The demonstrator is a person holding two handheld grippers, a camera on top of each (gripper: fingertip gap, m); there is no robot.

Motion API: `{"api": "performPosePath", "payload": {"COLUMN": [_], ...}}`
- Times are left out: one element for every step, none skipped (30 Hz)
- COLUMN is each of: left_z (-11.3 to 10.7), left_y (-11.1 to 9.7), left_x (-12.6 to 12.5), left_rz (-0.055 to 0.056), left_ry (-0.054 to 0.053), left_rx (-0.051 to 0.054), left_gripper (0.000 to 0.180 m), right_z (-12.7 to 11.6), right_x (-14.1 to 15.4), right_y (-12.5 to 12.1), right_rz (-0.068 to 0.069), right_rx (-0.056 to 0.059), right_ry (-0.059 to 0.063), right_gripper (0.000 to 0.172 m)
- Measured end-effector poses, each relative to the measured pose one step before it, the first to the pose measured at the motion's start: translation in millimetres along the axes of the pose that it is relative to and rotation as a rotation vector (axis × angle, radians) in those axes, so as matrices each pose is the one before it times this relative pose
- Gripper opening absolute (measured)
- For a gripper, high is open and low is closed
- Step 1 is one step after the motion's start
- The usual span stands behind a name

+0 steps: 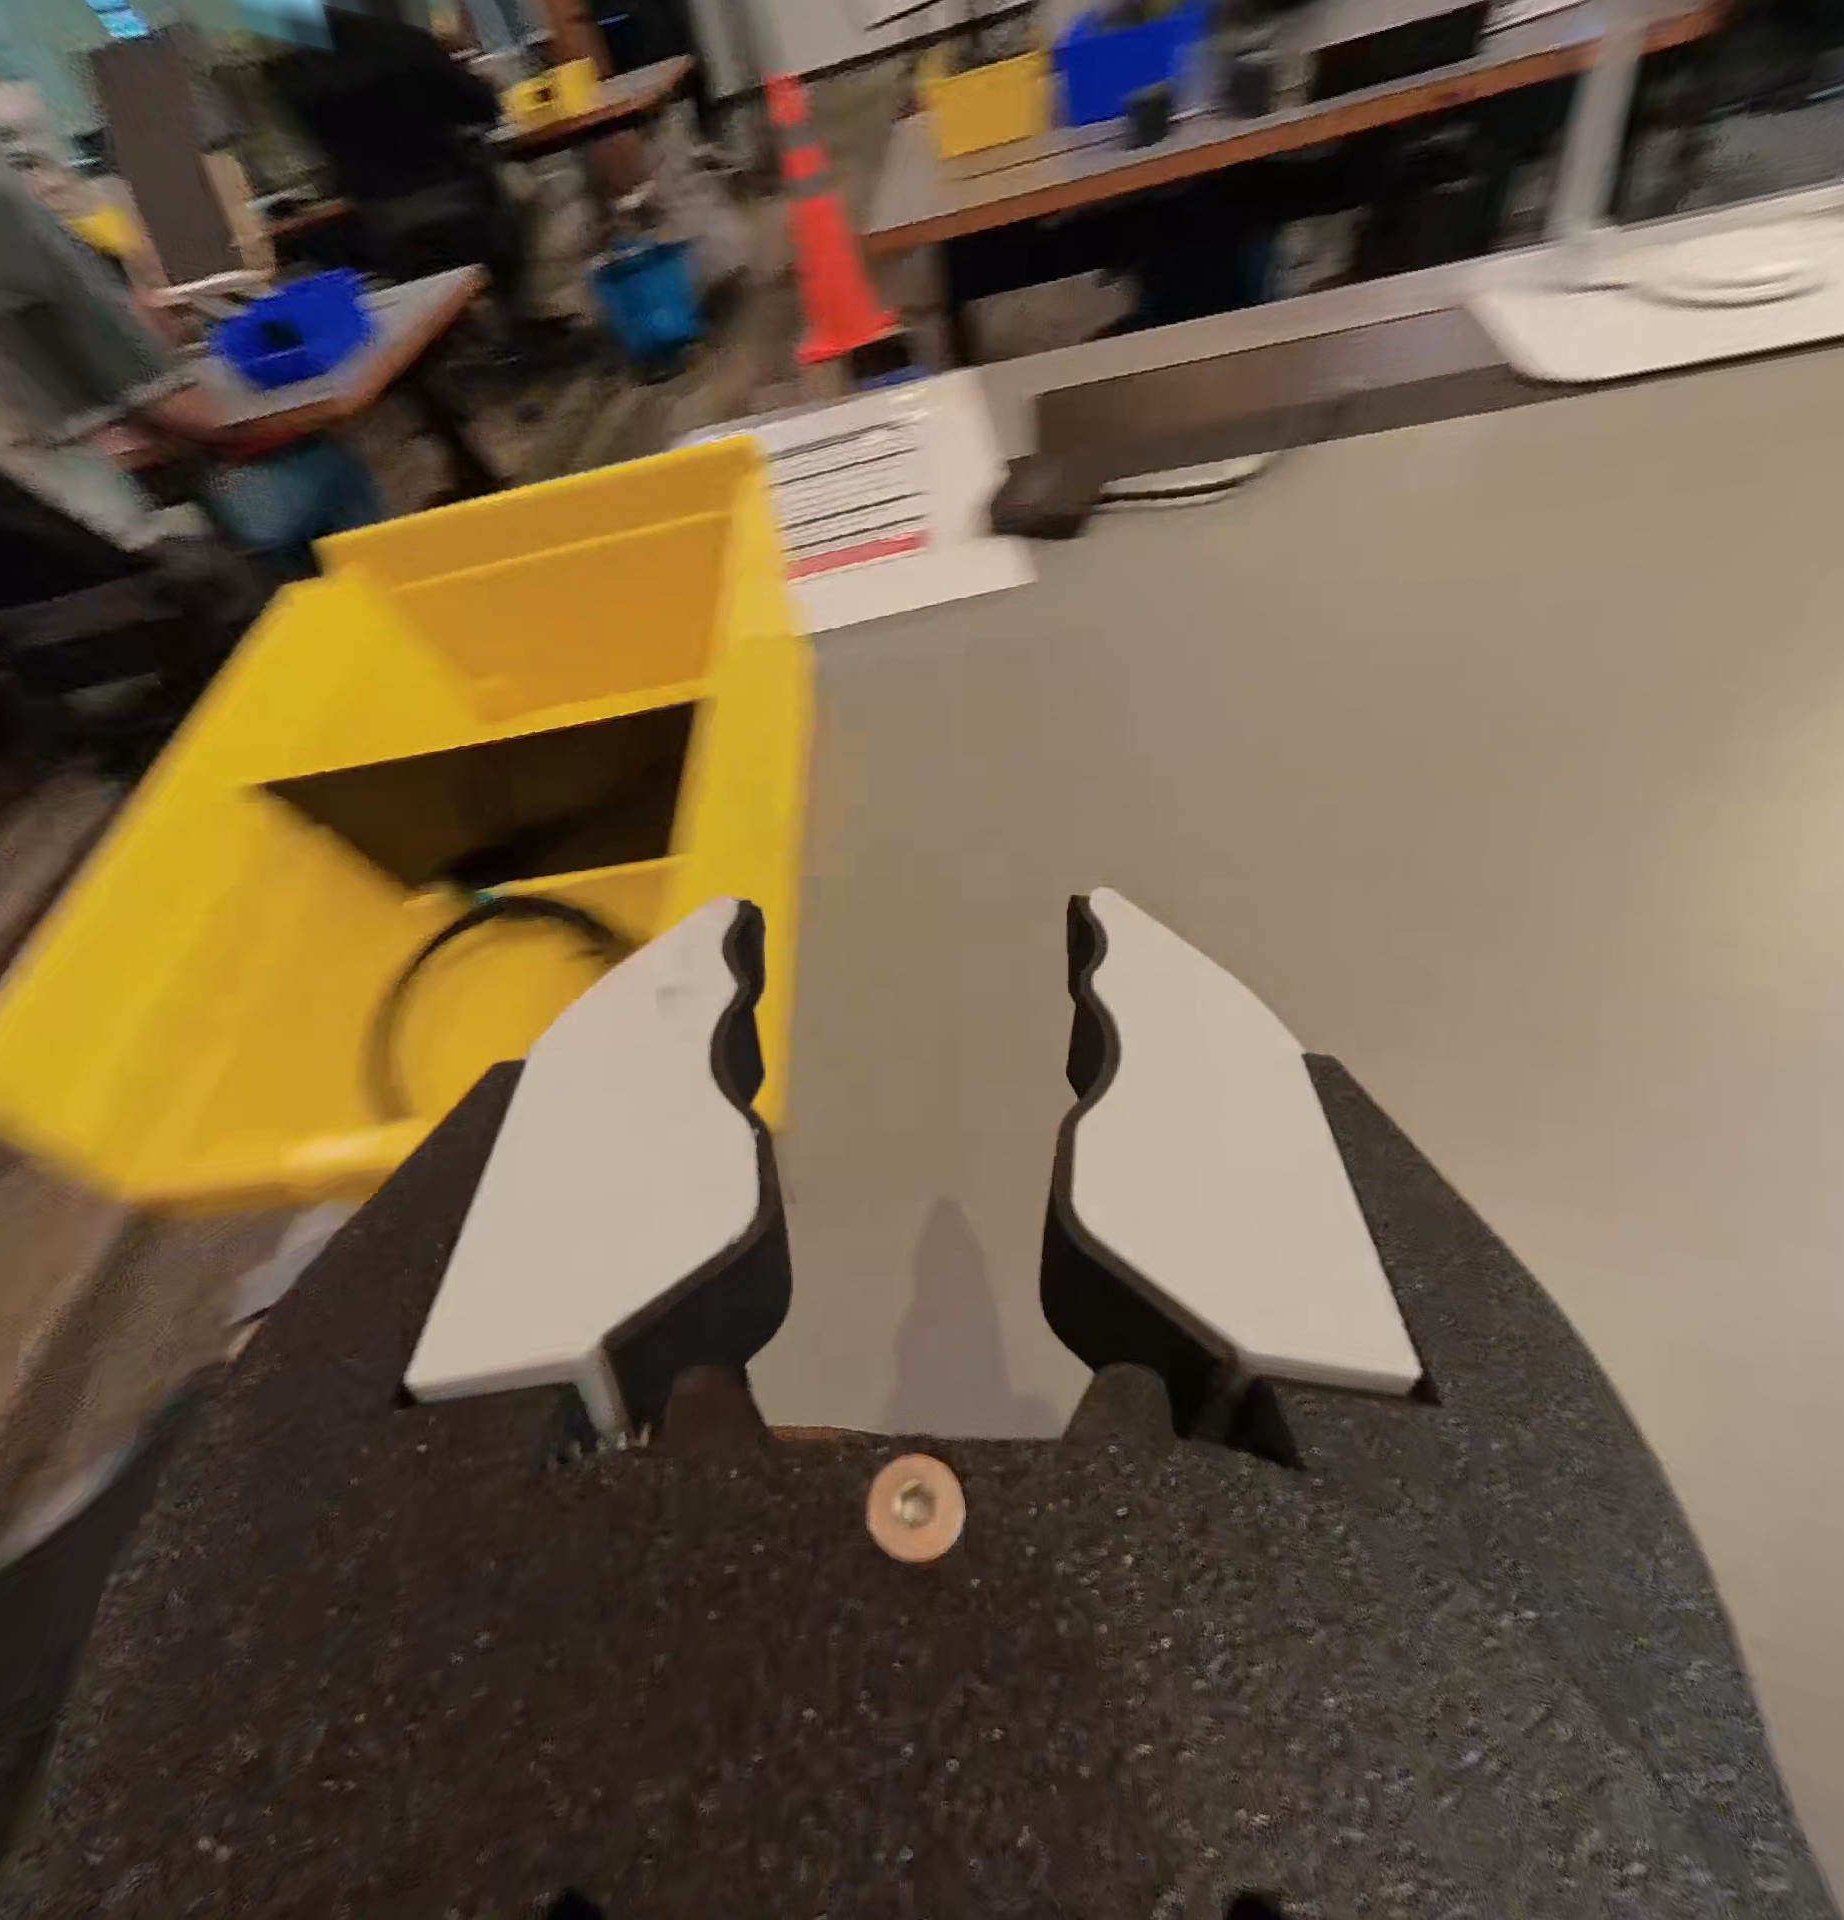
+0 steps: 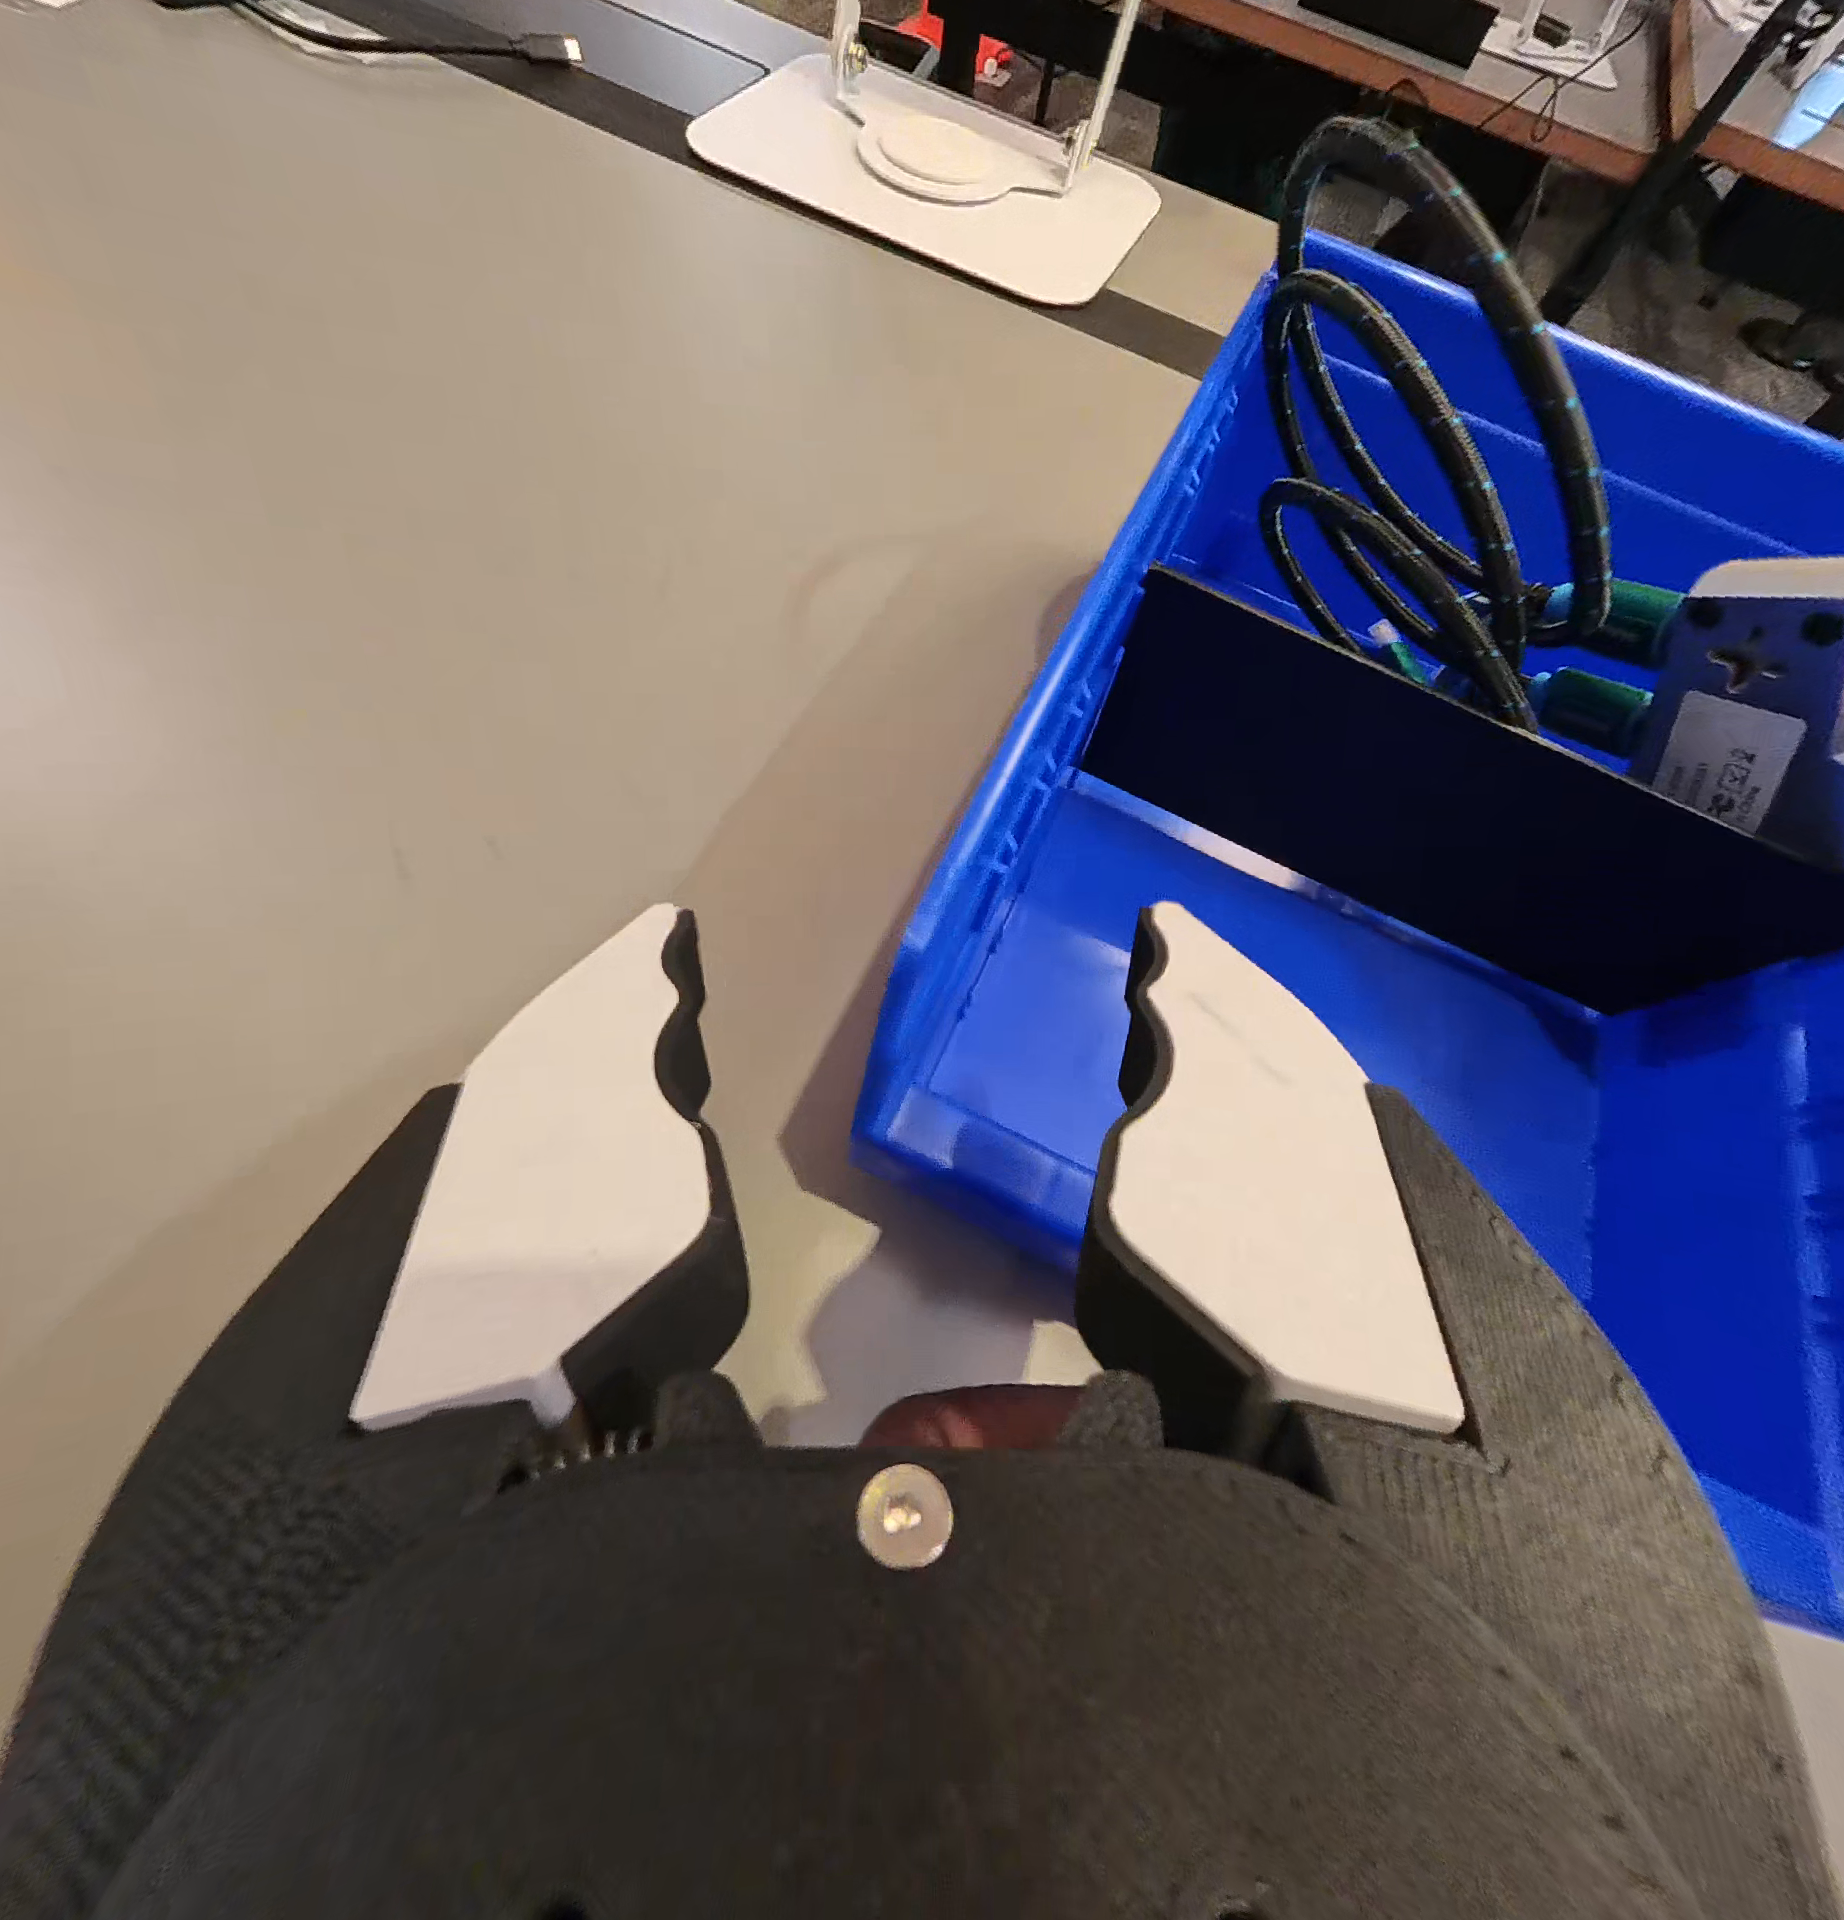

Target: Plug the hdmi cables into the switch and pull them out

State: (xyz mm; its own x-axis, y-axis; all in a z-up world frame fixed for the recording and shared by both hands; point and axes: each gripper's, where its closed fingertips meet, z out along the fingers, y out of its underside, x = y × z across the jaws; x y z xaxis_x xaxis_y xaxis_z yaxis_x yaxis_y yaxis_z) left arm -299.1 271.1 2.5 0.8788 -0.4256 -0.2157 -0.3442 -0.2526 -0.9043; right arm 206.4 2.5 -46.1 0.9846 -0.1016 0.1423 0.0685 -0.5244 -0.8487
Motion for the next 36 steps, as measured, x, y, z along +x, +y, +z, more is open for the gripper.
{"api": "performPosePath", "payload": {"left_z": [-5.75, -1.41, 2.39, 5.07, 6.9, 8.05, 9.05, 9.42, 9.87, 9.82, 9.0, 7.76, 6.47, 4.54, 2.39, 0.82, -0.23, -1.18, -1.68, -2.08, -2.21, -2.55, -2.8, -3.15, -3.21, -3.2, -3.04, -2.68, -2.52, -2.25, -1.94, -1.42, -1.01, -0.5, -0.01, 0.29], "left_y": [3.06, 5.35, 5.86, 5.14, 4.06, 3.48, 4.06, 3.75, 2.93, 2.73, 2.23, 1.49, 1.78, 1.46, 0.79, 0.34, 0.06, 0.33, 0.06, 0.6, 1.04, 0.86, 0.83, 0.58, 0.13, -0.28, -0.86, -1.12, -1.47, -2.05, -2.25, -2.29, -2.57, -2.71, -2.89, -3.05], "left_x": [-23.71, -20.04, -14.35, -8.9, -3.3, 2.16, 3.02, 3.04, 3.3, 1.85, 0.45, 0.02, -0.33, 0.59, 2.42, 3.19, -0.23, 0.24, 3.92, 3.26, 2.64, 2.92, 4.02, 4.85, 5.84, 7.16, 7.69, 8.0, 8.39, 8.7, 8.74, 8.75, 8.68, 8.7, 8.51, 8.23], "left_rz": [0.0016, -0.0043, -0.0108, -0.0118, -0.0086, -0.0068, -0.008, 0.0067, 0.0145, 0.0065, 0.0033, 0.0075, 0.0078, 0.0044, 0.0048, 0.0036, 0.0046, 0.0156, 0.0213, 0.0192, 0.0241, 0.0323, 0.0343, 0.0296, 0.0252, 0.0249, 0.0256, 0.0258, 0.0246, 0.0244, 0.0236, 0.0242, 0.0244, 0.0229, 0.0232, 0.0226], "left_ry": [-0.0635, -0.0447, -0.019, 0.0026, 0.0223, 0.0418, 0.0374, 0.0247, 0.0189, 0.0099, 0.0016, -0.0007, -0.001, 0.0041, 0.0163, 0.0163, -0.009, -0.0062, 0.0186, 0.0104, 0.0029, 0.0025, 0.0065, 0.0108, 0.0171, 0.0246, 0.0263, 0.0277, 0.0316, 0.0356, 0.0377, 0.0383, 0.0395, 0.0418, 0.0419, 0.0419], "left_rx": [-0.0249, -0.0328, -0.0329, -0.0277, -0.0234, -0.0222, -0.0292, -0.03, -0.0231, -0.0235, -0.0211, -0.0131, -0.0124, -0.0066, 0.003, 0.0112, 0.0146, 0.0143, 0.0141, 0.0095, 0.0051, 0.0042, 0.0041, 0.0042, 0.0047, 0.0079, 0.01, 0.0104, 0.0122, 0.0147, 0.0141, 0.0134, 0.0144, 0.0148, 0.0156, 0.0167], "left_gripper": [0.059, 0.061, 0.064, 0.065, 0.066, 0.066, 0.066, 0.065, 0.065, 0.064, 0.063, 0.057, 0.05, 0.041, 0.024, 0.012, 0.009, 0.004, 0.004, 0.005, 0.005, 0.005, 0.004, 0.004, 0.005, 0.005, 0.005, 0.005, 0.005, 0.005, 0.005, 0.004, 0.004, 0.004, 0.004, 0.004], "right_z": [2.94, 3.22, 3.53, 3.37, 3.12, 2.94, 2.6, 2.17, 1.83, 1.63, 1.38, 1.17, 0.98, 0.66, 0.01, -0.09, 0.17, -0.18, -0.11, -0.34, -0.56, -0.5, -0.53, -0.63, -0.79, -0.87, -1.0, -0.98, -1.15, -1.05, -0.97, -0.68, -0.54, -0.39, -0.19, -0.04], "right_x": [-1.84, -2.39, -1.72, 0.11, 1.38, 2.3, 2.47, 1.71, 0.74, 1.12, 1.9, 1.65, 1.77, 2.33, 2.06, -0.03, -0.62, -0.11, 0.1, 0.66, 0.91, 1.02, 1.06, 1.22, 1.34, 1.16, 1.05, 1.02, 0.99, 1.0, 1.27, 1.66, 1.44, 1.21, 1.1, 1.2], "right_y": [-0.23, 0.57, 0.86, 1.09, 1.36, 1.46, 1.28, 0.35, 0.24, 0.25, -0.18, -0.72, -0.69, -0.85, -1.46, -1.11, 0.31, 0.0, 0.4, 0.51, 0.42, 0.63, 0.58, 0.7, 0.77, 0.8, 0.93, 0.82, 0.82, 0.75, 0.65, 0.61, 0.63, 0.32, 0.22, 0.3], "right_rz": [0.0064, 0.005, 0.0033, 0.0014, -0.0055, -0.0101, -0.01, -0.007, -0.0012, 0.003, 0.0031, 0.0001, 0.0, 0.0003, -0.0021, -0.0055, -0.0037, -0.0025, -0.0037, -0.0028, -0.0026, -0.0029, -0.0018, -0.0037, -0.0039, -0.0047, -0.0067, -0.0061, -0.0071, -0.0077, -0.0063, -0.0061, -0.0082, -0.008, -0.0084, -0.0108], "right_rx": [0.0008, -0.0027, -0.0042, -0.0055, -0.008, -0.0087, -0.0072, -0.0005, 0.0009, 0.0017, 0.0054, 0.0087, 0.0078, 0.0085, 0.0125, 0.0089, -0.0013, 0.0022, 0.0011, 0.001, 0.0013, 0.002, 0.0024, 0.002, 0.0013, 0.0015, 0.0025, 0.003, 0.0028, 0.0023, 0.0025, 0.0016, 0.002, 0.0037, 0.0035, 0.0023], "right_ry": [-0.0032, -0.0059, -0.0013, 0.0101, 0.0187, 0.0236, 0.0243, 0.0167, 0.0079, 0.0072, 0.0107, 0.0078, 0.0067, 0.0095, 0.0071, -0.0065, -0.0085, -0.0051, -0.0037, -0.0017, -0.001, -0.0024, -0.0039, -0.0046, -0.0048, -0.0066, -0.0094, -0.0109, -0.0118, -0.0133, -0.0126, -0.0106, -0.0138, -0.017, -0.0178, -0.0165], "right_gripper": [0.079, 0.079, 0.08, 0.079, 0.078, 0.075, 0.072, 0.068, 0.063, 0.057, 0.051, 0.044, 0.037, 0.029, 0.019, 0.018, 0.019, 0.019, 0.019, 0.019, 0.018, 0.018, 0.017, 0.017, 0.016, 0.015, 0.015, 0.014, 0.013, 0.012, 0.011, 0.01, 0.009, 0.008, 0.008, 0.007]}}
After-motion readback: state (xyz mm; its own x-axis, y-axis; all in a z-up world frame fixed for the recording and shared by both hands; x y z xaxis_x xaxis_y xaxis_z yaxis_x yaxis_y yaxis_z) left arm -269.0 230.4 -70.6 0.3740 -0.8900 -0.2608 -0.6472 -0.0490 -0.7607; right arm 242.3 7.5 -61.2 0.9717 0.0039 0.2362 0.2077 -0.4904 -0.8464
